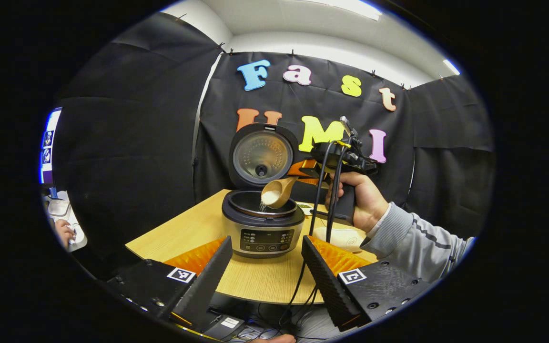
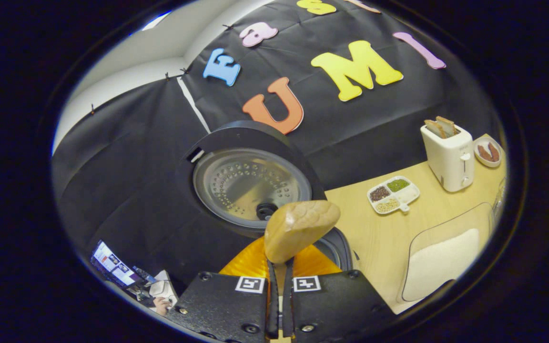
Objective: Close the left gripper, press the button to open the rice cooker; take a wooden spoon from the chopstick holder with the right hand, scoop a spoonful of rice and pour it into the rice cooker, then put the wooden spoon back into the chopstick holder.
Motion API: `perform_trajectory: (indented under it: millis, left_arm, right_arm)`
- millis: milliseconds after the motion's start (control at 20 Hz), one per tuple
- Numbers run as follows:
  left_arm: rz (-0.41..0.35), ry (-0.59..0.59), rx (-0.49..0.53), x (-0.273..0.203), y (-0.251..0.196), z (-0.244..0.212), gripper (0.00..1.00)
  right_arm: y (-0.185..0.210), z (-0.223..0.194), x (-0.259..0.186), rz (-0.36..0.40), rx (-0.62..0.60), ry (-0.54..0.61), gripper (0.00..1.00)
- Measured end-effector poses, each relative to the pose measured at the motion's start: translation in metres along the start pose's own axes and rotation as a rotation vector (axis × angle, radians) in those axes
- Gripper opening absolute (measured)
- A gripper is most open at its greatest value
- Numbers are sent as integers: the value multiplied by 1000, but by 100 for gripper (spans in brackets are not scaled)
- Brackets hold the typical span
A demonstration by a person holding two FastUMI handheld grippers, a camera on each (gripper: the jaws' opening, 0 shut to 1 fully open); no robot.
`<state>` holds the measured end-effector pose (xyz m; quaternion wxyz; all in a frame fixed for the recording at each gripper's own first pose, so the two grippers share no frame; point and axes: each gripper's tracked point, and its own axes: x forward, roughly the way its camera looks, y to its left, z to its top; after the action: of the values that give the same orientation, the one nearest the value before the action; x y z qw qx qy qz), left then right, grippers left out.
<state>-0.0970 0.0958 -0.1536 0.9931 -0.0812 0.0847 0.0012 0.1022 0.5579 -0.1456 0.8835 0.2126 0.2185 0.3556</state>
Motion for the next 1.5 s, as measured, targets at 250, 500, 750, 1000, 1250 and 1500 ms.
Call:
perform_trajectory:
  millis: [250,500,750,1000,1250,1500]
  left_arm:
    - [2,0,8,-1,2,1,94]
    - [7,4,-7,-3,5,-2,94]
    - [17,1,-18,-4,11,-2,94]
    - [10,6,-20,-2,6,-5,94]
    - [14,2,-10,-5,7,-5,94]
    - [17,8,-37,-5,8,-6,94]
  right_arm:
    - [16,-4,2,-26,-161,-47,9]
    - [27,-3,6,-52,-323,-114,8]
    - [45,5,2,-74,-574,-203,9]
    - [65,3,-10,-82,-836,-302,8]
    - [64,2,-8,-160,-959,-322,8]
    - [59,-2,-12,-195,-1062,-324,9]
